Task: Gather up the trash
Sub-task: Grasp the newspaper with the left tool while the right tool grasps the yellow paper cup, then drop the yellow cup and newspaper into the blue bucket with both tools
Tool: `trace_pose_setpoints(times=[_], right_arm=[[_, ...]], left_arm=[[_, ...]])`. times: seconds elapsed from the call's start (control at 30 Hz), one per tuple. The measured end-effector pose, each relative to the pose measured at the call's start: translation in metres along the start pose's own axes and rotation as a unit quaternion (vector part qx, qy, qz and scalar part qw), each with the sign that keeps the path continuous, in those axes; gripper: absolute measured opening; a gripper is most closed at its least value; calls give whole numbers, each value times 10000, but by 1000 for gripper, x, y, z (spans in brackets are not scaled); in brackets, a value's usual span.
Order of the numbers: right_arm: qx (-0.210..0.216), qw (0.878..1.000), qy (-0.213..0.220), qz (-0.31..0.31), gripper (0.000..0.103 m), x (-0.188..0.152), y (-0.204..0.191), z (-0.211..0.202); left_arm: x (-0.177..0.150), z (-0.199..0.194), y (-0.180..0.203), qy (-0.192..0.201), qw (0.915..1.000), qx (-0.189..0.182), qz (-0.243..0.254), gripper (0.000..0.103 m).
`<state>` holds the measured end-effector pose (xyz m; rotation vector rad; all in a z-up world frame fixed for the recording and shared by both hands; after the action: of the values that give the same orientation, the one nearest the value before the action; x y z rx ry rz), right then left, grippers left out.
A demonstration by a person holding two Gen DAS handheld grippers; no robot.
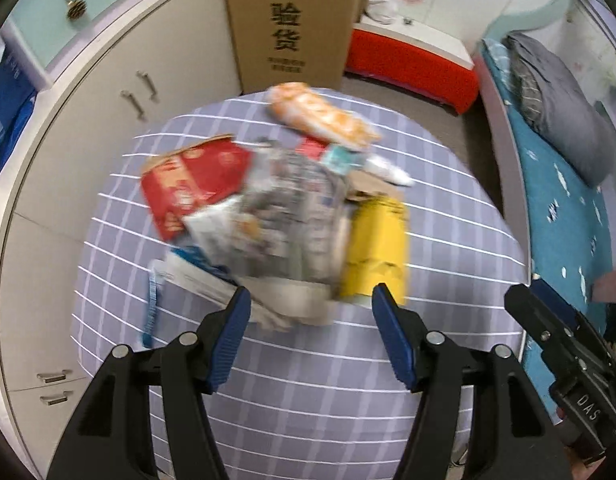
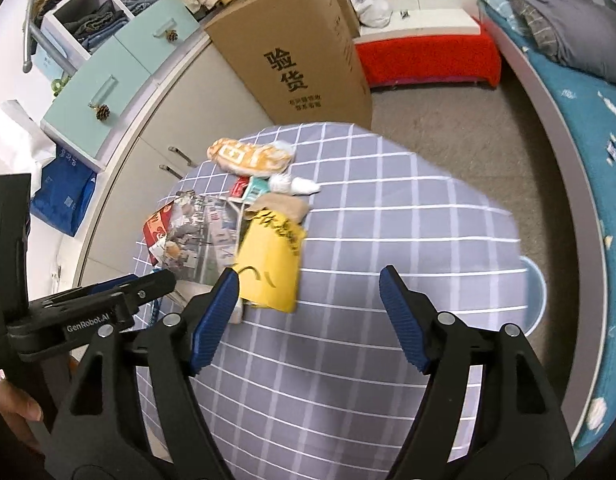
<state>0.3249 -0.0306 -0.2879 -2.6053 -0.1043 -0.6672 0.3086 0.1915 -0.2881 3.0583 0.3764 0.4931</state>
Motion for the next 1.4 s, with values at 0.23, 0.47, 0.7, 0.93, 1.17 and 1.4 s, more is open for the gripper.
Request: trace_pose_setpoints(times=[0.23, 0.47, 0.7, 0.93, 1.17, 1.4], right_arm=[[-53, 9992, -202, 346, 73, -6, -23, 42], [-120, 9978, -386, 521, 75, -10, -35, 70], [-174, 9956, -598, 698, 75, -13, -35, 93], [5, 9916, -919, 906, 61, -18, -32, 112], [332, 9902, -951, 968, 39, -25, -33, 98], [561, 9925, -632, 887, 37, -22, -19, 54]], left_arm=[[15, 28, -34, -149, 9996, -14, 220, 62], [20, 60, -42, -486, 9976, -194, 446, 50], [18, 64, -37, -515, 9959, -445, 602, 28], [15, 40, -46, -274, 9970, -642, 333, 19], [17, 8, -42, 113, 9971, -738, 135, 13], [14, -29, -20, 585, 9947, -842, 93, 12]])
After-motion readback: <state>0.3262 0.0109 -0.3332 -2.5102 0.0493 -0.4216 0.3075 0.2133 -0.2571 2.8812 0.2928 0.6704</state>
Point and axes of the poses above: each gripper's, at about its wrist camera, not at the fingertips, and z roughly the way its jaws point, y to its right, x to its top, the point moved 5 cm from there along z, roughly the way its jaws point, and after that the axes turned 2 degrees about y, right-handed, at the moved point
